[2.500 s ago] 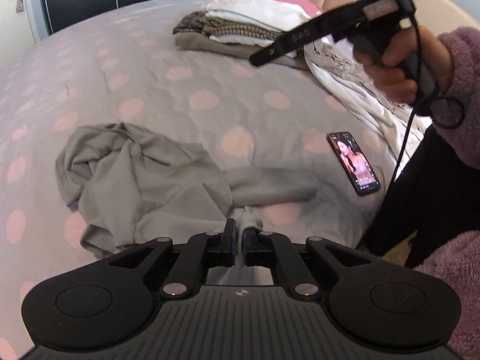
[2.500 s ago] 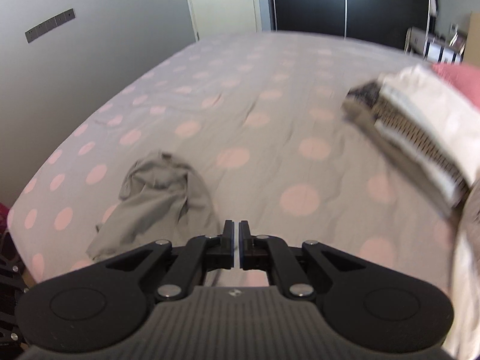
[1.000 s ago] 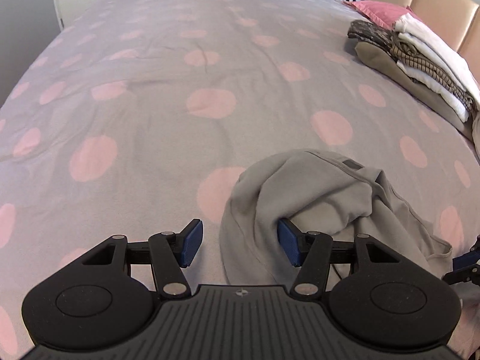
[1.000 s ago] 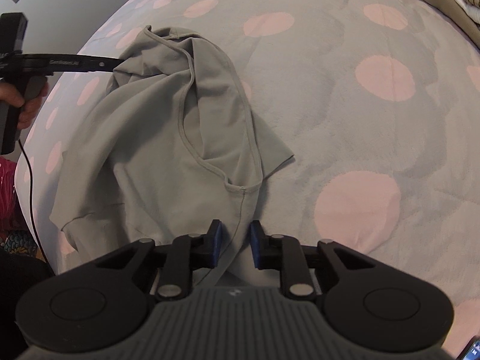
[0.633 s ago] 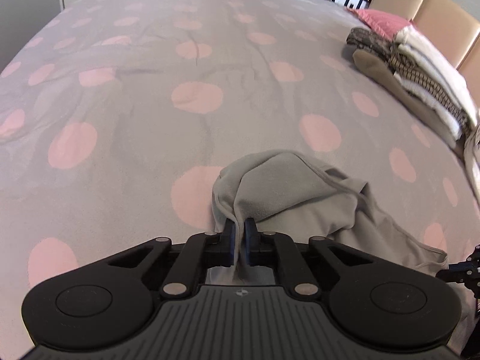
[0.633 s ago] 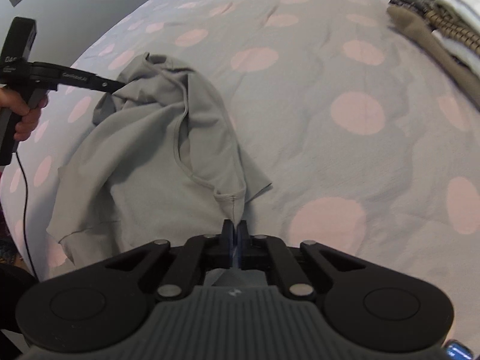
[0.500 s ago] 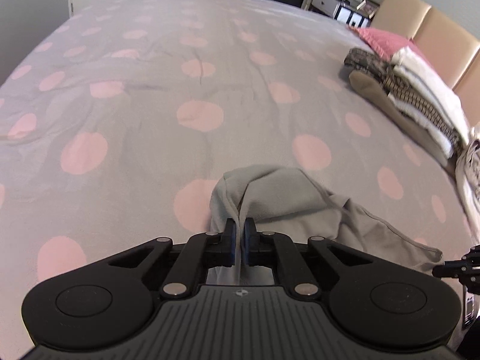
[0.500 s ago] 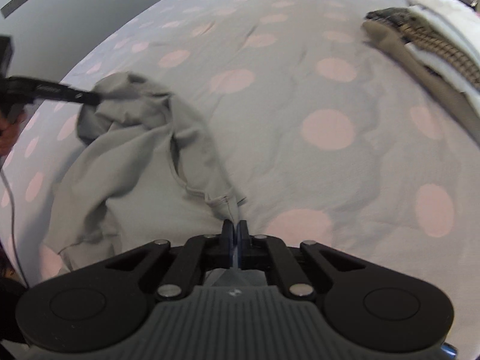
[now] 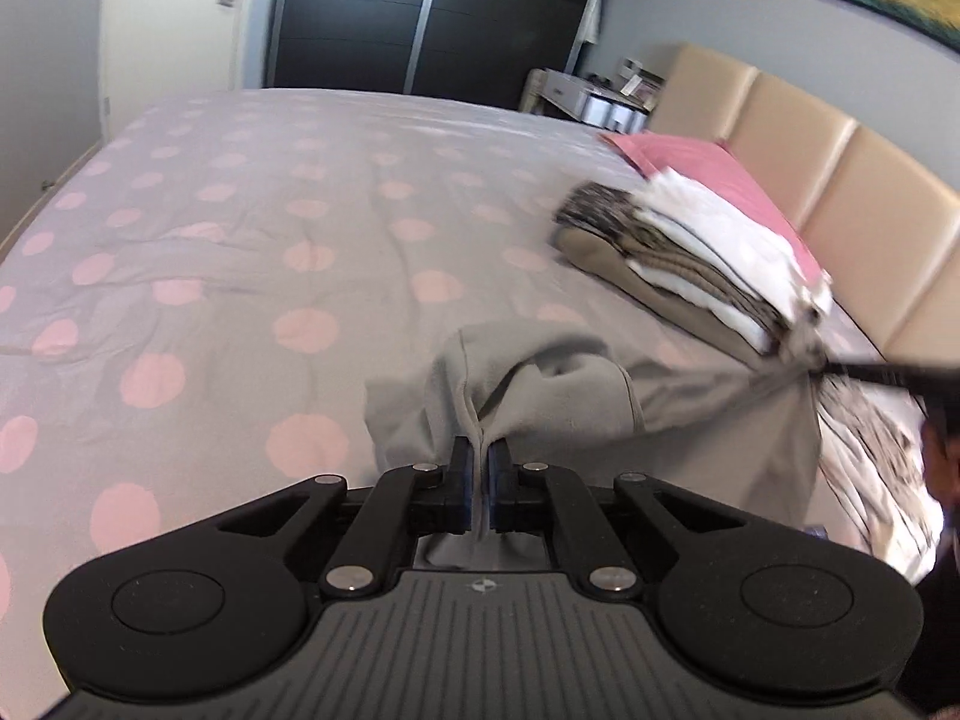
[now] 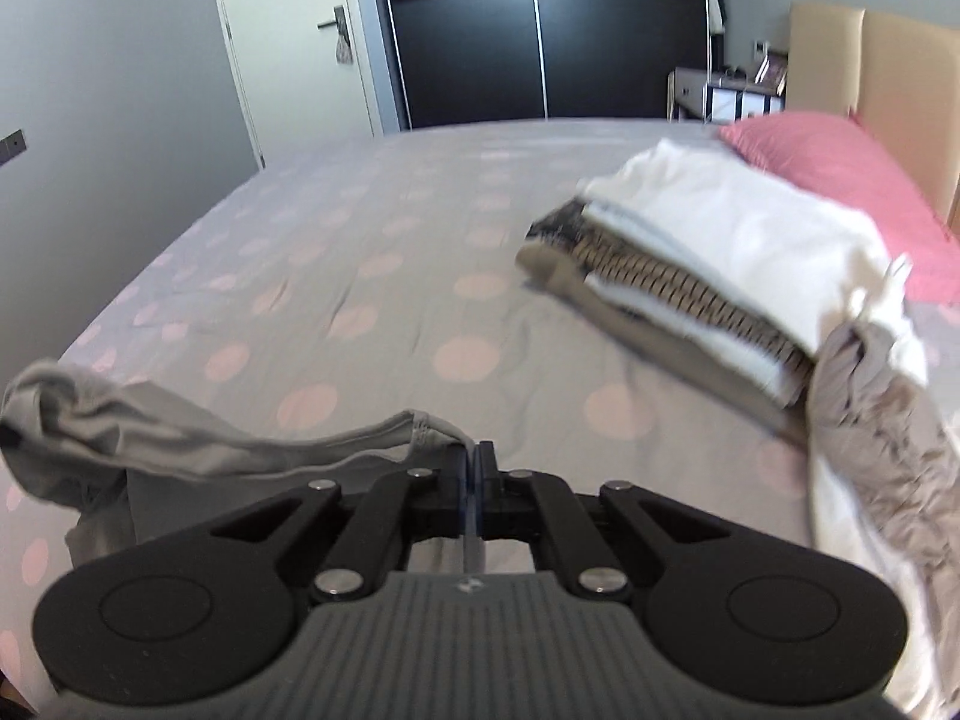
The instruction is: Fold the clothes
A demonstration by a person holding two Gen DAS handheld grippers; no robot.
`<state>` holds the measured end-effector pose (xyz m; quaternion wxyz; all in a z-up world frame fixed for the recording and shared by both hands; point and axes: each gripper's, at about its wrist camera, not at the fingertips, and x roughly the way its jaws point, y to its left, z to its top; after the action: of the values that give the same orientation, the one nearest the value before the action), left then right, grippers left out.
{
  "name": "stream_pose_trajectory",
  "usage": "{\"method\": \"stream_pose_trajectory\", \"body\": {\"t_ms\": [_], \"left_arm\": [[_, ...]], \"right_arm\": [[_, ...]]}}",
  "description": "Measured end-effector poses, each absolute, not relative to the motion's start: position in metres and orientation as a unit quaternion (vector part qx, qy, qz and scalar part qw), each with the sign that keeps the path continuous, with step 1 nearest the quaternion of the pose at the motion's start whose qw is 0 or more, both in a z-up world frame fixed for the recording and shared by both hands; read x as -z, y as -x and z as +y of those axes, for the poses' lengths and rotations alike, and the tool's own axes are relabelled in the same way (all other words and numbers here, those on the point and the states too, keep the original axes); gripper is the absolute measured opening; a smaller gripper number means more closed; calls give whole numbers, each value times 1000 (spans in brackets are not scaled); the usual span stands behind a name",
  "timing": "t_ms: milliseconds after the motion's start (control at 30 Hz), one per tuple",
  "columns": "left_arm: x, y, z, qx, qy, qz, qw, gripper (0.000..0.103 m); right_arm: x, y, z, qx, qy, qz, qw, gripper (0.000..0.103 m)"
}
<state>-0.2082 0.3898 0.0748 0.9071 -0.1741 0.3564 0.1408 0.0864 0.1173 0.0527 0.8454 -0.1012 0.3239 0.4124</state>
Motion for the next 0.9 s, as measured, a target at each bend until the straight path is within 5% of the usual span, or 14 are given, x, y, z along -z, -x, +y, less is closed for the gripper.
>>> {"method": "stream_pose_trajectory", "body": {"t_ms": [533, 633, 700, 900], "left_arm": [[18, 206, 295, -55, 121, 497, 858, 7], [17, 210, 288, -43, 103, 509, 854, 28], [11, 213, 285, -32, 90, 508, 856, 52], [-14, 207, 273, -13, 37, 505, 862, 54]], "right_arm": [[2, -77, 88, -470, 202, 339, 789, 3], [10, -78, 83, -465, 201, 348, 789, 3], [15, -79, 80, -461, 201, 354, 789, 3], [16, -79, 80, -461, 197, 358, 788, 3]]}}
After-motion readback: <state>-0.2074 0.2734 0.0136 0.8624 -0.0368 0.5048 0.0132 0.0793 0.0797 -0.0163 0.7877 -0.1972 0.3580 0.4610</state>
